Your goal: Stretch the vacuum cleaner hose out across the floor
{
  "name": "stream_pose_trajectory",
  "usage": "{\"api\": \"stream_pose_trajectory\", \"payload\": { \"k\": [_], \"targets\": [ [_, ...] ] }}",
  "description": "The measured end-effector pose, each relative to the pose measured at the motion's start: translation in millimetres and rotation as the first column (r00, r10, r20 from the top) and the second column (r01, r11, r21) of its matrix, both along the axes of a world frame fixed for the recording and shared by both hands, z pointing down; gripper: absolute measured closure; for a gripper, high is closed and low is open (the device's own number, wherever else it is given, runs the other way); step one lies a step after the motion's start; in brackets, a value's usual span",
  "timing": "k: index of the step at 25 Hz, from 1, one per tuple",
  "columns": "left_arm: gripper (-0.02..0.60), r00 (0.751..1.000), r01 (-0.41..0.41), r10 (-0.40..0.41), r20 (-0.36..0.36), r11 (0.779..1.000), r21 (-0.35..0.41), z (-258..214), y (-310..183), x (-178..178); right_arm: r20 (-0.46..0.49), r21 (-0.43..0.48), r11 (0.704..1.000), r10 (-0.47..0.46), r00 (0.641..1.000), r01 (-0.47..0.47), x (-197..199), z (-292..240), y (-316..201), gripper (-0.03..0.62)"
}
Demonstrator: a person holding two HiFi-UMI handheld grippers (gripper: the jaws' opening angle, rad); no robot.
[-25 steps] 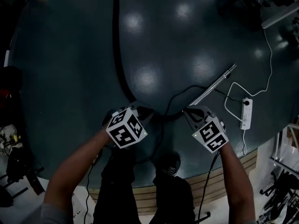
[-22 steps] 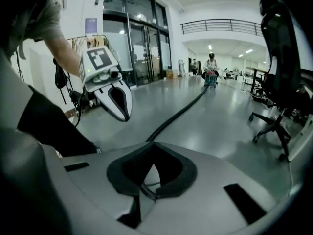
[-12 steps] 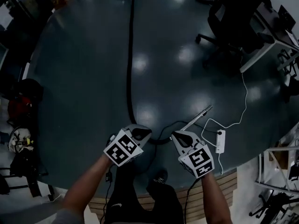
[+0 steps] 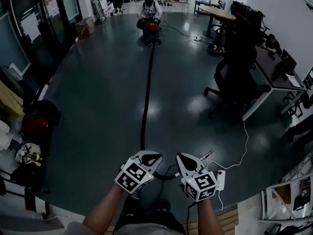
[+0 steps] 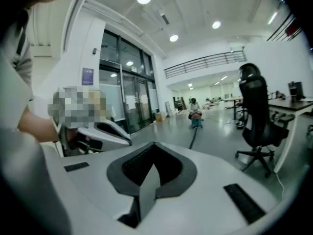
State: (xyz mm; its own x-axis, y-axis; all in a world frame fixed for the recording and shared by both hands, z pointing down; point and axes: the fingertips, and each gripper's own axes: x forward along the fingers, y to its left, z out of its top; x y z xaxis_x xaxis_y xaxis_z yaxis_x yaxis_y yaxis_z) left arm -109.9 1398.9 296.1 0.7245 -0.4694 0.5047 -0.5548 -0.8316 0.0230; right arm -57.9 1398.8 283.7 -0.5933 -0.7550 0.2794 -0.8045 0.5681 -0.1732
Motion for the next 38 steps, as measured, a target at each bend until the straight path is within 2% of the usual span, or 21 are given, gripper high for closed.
{"api": "stream_pose_trajectory", "payload": {
  "k": [3,10,13,24,38],
  "targets": [
    [0.574,0.998,0.036,-0.035,-0.055,0.999,0.021,-38.3,3.5,-16.5,0.037,0.037,0.996,0.075,0.996,-0.077,-10.0,-39.1,-1.8,0.588],
    [0.574,0.987,0.065,-0.056,-0.151,0.996,0.060,-89.7,-11.5,-69.8,0.048,0.111,0.990,0.079,0.996,-0.084,-72.9,-98.8,-15.4,0.588],
    [0.574,0.981,0.056,-0.041,-0.191,0.996,0.072,-104.4,-22.1,-93.6,0.046,0.143,0.985,0.091,0.995,-0.097,-101.3,-116.3,-23.1,0.588],
    [0.574,0.973,-0.028,0.059,-0.222,0.990,0.140,-141.8,-48.2,-131.0,0.053,0.215,0.965,0.140,0.989,-0.148,-155.9,-155.9,-38.1,0.588],
    [0.574,0.964,-0.091,0.124,-0.235,0.985,0.149,-149.3,-48.0,-144.4,0.041,0.217,0.957,0.187,0.981,-0.191,-169.9,-163.9,-40.1,0.588]
  ]
}}
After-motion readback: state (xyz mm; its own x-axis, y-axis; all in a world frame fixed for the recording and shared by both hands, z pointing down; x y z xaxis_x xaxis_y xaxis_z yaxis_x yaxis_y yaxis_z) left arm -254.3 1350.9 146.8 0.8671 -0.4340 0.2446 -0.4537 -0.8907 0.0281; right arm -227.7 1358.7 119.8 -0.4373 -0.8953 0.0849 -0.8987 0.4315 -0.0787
